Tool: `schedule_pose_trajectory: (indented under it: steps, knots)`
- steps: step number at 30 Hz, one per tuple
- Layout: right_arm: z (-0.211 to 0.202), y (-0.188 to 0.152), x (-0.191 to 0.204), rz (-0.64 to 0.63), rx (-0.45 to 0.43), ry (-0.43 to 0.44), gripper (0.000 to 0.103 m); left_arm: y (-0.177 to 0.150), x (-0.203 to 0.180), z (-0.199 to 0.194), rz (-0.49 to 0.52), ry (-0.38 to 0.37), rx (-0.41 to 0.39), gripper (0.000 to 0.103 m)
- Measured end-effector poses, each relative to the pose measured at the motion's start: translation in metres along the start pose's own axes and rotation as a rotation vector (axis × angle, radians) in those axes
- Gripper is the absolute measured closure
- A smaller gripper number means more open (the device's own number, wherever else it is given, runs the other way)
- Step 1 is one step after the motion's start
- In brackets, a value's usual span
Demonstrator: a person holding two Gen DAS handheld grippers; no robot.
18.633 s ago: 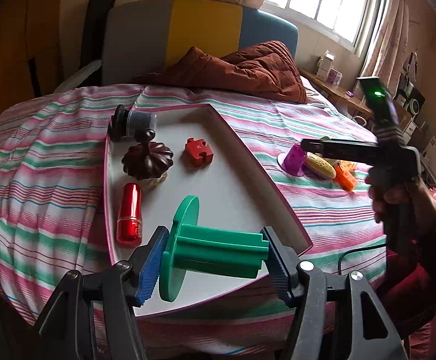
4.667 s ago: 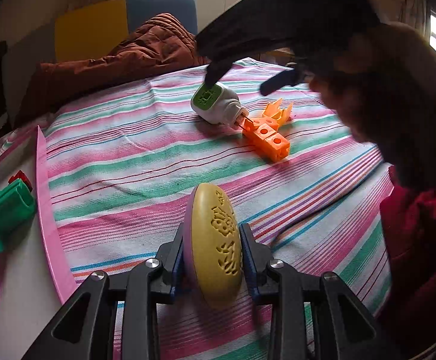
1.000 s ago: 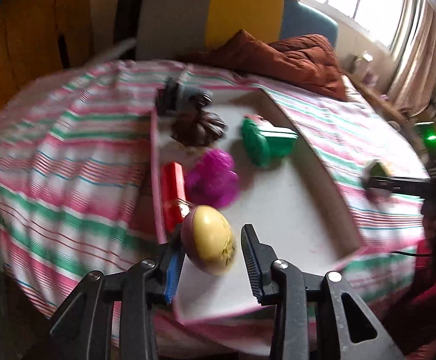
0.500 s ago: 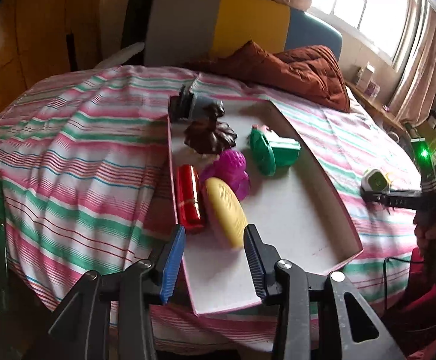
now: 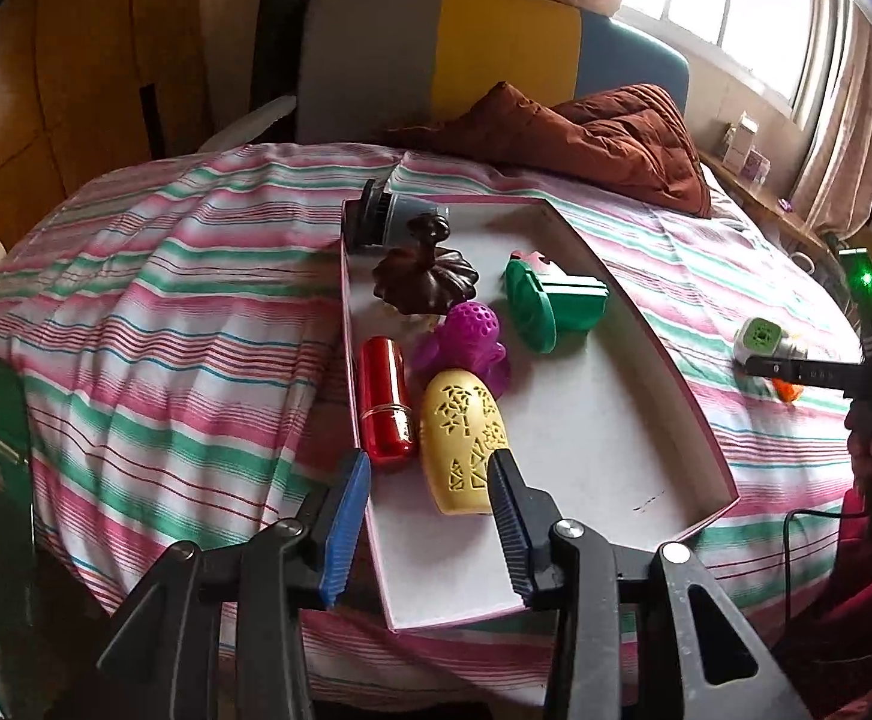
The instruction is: Organize rigid objects
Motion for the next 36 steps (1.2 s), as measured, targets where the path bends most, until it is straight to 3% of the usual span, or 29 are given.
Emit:
schedule_pose_trajectory:
  steps: [19,21,22,23,25,30,33,34,35,36]
  knots:
    - [-0.001,-0.002,0.000,0.006,0.024,-0.025,0.058,-0.003,-0.005,-0.003,0.022,0.010,-0.001,0.062]
    - [-0.010,-0.003,0.001,0.026,0.007,-0.001,0.063,-0.003,-0.003,-0.003,0.019,0.006,-0.001,0.062]
    - [-0.014,-0.002,0.002,0.030,-0.001,0.010,0.084,-0.003,-0.002,-0.003,0.015,0.005,-0.001,0.062]
    - [-0.020,-0.003,0.005,0.039,-0.005,0.033,0.096,-0.003,0.000,-0.003,0.009,0.002,-0.002,0.062]
    - [-0.029,-0.004,0.012,0.040,-0.021,0.054,0.096,-0.004,0.001,-0.002,0.003,-0.003,-0.002,0.062]
    - [-0.020,-0.006,0.015,0.038,0.012,-0.015,0.096,-0.006,0.002,0.000,0.003,-0.017,0.001,0.062]
    - [-0.017,-0.008,0.005,0.069,0.006,0.010,0.094,-0.007,0.003,-0.002,0.005,-0.018,-0.005,0.062]
    - [-0.018,-0.008,0.002,0.081,0.007,0.018,0.080,-0.006,0.004,-0.003,0.000,-0.019,-0.007,0.062]
    - [-0.018,-0.007,-0.002,0.098,0.004,0.020,0.061,-0.006,0.004,-0.003,-0.004,-0.021,-0.006,0.062]
    - [-0.020,-0.006,-0.004,0.106,-0.007,0.017,0.053,-0.006,0.005,-0.003,-0.007,-0.025,-0.005,0.062]
Point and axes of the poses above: each gripper's, at about its wrist camera, not at the fingertips, and z roughly the way its jaws point, x to its left, y to its top, the point moved 6 cm from there along z, roughly the way its jaws point, and after that the axes turned 15 degrees about x, right-handed, at the moved point
